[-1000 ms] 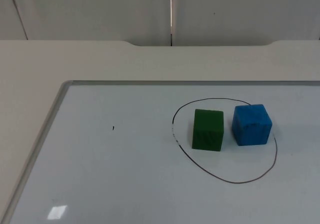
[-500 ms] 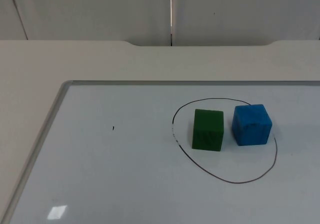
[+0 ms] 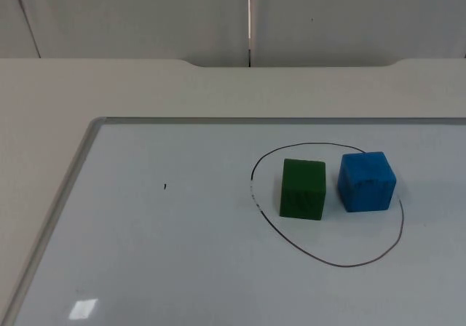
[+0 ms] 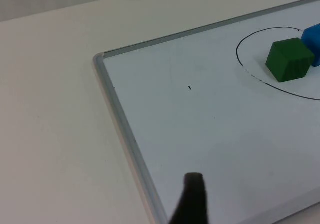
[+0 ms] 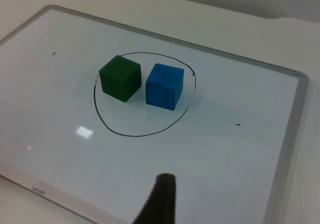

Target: Push the two cubes into the marked area.

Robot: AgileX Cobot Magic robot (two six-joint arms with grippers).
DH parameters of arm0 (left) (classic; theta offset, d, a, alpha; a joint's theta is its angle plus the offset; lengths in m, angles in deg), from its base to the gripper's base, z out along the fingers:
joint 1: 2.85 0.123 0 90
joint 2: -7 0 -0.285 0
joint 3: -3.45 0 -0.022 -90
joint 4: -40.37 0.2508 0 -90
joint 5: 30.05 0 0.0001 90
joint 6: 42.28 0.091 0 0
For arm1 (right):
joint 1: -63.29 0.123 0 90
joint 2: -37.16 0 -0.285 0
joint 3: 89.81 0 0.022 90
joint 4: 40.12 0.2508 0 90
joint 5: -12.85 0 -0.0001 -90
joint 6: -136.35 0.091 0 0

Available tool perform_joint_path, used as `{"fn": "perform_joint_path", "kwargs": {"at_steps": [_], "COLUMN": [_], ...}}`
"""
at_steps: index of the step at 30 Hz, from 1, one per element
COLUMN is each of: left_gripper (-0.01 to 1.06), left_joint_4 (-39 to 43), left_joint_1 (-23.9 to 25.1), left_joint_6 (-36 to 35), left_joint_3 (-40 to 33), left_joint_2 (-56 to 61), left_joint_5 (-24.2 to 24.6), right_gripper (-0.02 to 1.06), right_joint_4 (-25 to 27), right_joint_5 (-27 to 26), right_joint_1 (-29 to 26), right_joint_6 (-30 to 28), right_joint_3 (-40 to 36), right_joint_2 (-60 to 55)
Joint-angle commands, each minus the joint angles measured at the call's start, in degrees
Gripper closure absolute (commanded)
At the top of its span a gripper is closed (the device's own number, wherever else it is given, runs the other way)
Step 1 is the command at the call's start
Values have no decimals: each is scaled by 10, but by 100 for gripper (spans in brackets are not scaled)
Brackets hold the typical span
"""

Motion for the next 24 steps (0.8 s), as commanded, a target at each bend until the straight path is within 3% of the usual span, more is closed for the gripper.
{"fn": "perform_joint_path", "kwargs": {"at_steps": [1, 4, 6, 13, 16, 18, 24], "left_gripper": [27, 18, 18, 18, 12, 0, 0], "left_joint_4": [3, 3, 3, 3, 3, 3, 3], "left_joint_1": [1, 1, 1, 1, 1, 1, 1], "left_joint_6": [0, 0, 0, 0, 0, 0, 0], "left_joint_3": [-3, -3, -3, -3, -3, -3, -3], "left_joint_2": [2, 2, 2, 2, 2, 2, 2], "left_joint_5": [-5, -5, -5, -5, -5, -5, -5], "right_gripper": [22, 2, -1, -1, -1, -1, -1], "right_joint_4": [0, 0, 0, 0, 0, 0, 0], "right_joint_5": [0, 0, 0, 0, 0, 0, 0], "right_joint_1": [2, 2, 2, 2, 2, 2, 2], "right_joint_6": [-3, -3, -3, -3, -3, -3, -3], "right_joint_3": [-4, -4, -4, -4, -4, -4, -4], "right_joint_2": [2, 2, 2, 2, 2, 2, 2]}}
